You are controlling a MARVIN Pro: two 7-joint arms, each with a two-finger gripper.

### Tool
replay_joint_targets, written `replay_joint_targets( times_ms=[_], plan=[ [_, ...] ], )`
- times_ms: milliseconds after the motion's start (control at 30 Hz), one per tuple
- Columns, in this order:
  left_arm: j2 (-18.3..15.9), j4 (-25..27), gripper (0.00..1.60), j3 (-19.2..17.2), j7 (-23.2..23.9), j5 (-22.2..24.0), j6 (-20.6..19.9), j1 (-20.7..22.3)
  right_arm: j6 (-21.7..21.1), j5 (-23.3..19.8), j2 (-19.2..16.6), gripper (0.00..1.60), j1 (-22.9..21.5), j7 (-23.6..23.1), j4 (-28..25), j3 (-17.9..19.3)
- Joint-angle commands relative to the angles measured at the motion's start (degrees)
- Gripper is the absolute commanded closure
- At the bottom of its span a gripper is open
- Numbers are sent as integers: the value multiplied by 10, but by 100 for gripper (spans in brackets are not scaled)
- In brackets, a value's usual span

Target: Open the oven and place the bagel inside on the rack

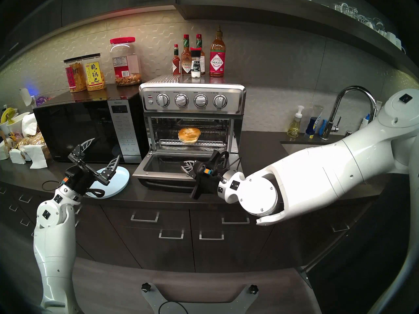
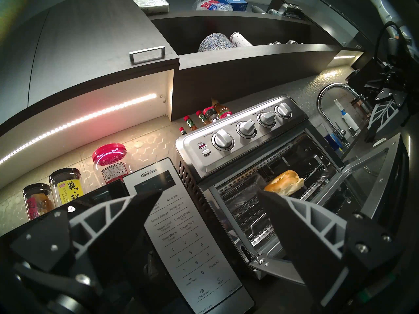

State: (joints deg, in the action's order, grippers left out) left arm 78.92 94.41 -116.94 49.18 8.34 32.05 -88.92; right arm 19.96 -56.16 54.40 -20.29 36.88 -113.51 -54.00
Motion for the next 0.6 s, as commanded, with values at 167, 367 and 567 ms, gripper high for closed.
replay_joint_targets(
  times_ms=[167, 367, 567],
  plan=[
    [-1, 10, 0, 1, 1, 4, 1, 5, -17, -81, 33, 160, 18, 16, 31, 47],
    [-1, 10, 0, 1, 1, 4, 1, 5, -19, -101, 45, 160, 35, 35, 42, 65],
    [-1, 10, 0, 1, 1, 4, 1, 5, -22, -128, 56, 160, 53, 48, 50, 83]
  ],
)
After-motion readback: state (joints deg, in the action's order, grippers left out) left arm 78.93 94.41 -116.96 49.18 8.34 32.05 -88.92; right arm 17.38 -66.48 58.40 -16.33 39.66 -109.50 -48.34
